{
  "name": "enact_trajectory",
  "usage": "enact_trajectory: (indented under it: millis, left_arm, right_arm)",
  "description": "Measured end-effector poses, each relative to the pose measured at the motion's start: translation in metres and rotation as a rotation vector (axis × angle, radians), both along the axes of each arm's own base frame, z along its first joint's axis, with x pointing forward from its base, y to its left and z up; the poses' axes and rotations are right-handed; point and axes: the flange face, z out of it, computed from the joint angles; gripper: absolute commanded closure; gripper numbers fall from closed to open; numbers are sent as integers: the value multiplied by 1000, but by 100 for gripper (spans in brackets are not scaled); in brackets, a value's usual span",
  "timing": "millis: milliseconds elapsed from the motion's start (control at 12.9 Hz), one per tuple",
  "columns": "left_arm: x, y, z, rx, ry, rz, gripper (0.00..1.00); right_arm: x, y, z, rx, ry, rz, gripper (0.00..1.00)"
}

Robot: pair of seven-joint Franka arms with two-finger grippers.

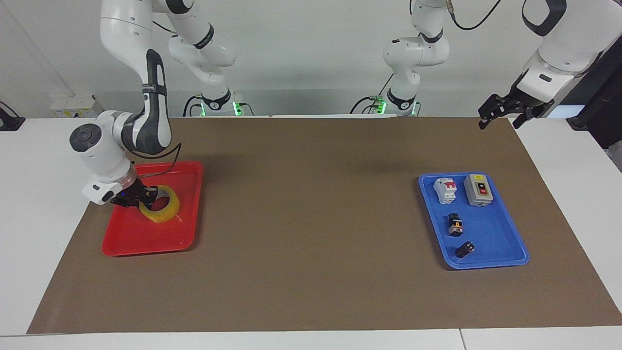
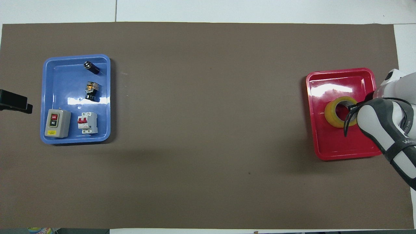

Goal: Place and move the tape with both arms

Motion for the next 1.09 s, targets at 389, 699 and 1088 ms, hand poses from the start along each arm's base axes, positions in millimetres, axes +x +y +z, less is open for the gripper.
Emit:
enact_trajectory:
  millis: [389,699,1088]
  left_arm:
    - [0,0,0,0,0,0,0]
    - [0,0,0,0,0,0,0]
    - [0,0,0,0,0,0,0]
  right_arm:
    - [11,21,78,4,29,30,0]
    - [11,46,189,3,59,11,0]
    - [2,73,294,-4,70,-48,0]
